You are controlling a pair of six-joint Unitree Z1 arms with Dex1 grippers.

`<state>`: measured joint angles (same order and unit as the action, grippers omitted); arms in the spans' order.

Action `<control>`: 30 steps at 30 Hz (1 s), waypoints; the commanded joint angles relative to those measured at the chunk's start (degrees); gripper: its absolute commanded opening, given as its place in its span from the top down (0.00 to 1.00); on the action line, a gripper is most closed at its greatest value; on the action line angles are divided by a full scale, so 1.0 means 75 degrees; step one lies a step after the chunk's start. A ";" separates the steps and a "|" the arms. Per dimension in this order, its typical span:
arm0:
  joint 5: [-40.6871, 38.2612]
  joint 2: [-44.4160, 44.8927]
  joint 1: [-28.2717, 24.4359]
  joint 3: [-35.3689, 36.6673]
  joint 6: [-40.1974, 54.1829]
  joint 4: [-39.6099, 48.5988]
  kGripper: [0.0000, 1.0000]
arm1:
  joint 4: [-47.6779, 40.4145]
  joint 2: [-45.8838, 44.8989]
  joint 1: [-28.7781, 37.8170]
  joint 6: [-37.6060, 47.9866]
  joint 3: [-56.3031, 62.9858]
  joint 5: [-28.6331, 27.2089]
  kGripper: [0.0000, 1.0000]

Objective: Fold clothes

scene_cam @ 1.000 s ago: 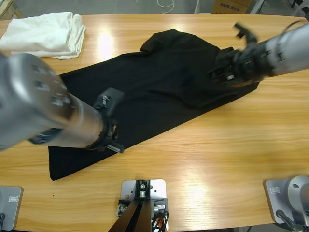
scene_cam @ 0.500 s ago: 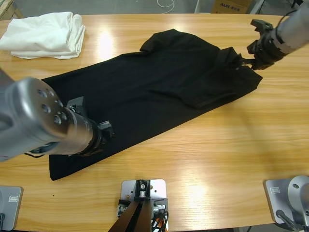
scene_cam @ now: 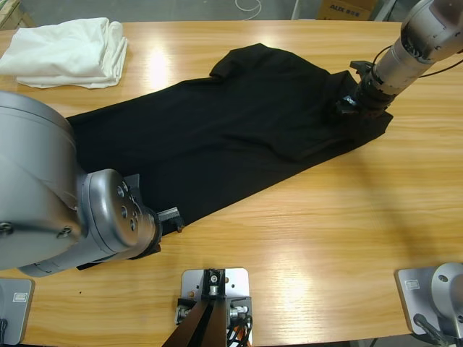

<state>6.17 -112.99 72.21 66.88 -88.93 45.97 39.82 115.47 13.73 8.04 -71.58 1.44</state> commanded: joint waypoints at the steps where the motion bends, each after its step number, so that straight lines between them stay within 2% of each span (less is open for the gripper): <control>1: -0.0042 -0.0581 0.0086 -0.0625 0.1353 -0.0358 0.01 | -0.0067 0.0155 -0.0105 0.0226 0.0398 -0.0339 0.00; 5: -0.0056 -0.0255 0.0086 -0.1124 0.2244 -0.0433 0.01 | 0.0268 0.0061 0.0209 0.0547 0.0522 -0.0297 0.00; 13: -0.0256 0.0685 0.0086 -0.2760 0.2401 -0.0450 0.01 | 0.0529 0.0101 0.0694 0.1196 0.0696 -0.0262 0.00; 18: -0.0260 0.0612 0.0072 -0.2837 0.2342 -0.0586 0.01 | 0.0866 0.0090 0.1081 0.2544 0.0954 0.0188 0.00; 24: -0.0260 0.0535 0.0051 -0.2842 0.2324 -0.0633 0.01 | 0.0805 -0.0726 0.2581 0.4609 0.1746 0.1009 0.00; 30: -0.0216 0.0898 -0.0228 -0.2753 0.3472 -0.0103 0.01 | 0.0589 -0.1739 0.3530 0.5684 0.2854 0.1332 0.00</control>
<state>5.01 -103.69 72.20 51.39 -70.58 41.25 45.76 108.52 34.27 43.92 -58.68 8.62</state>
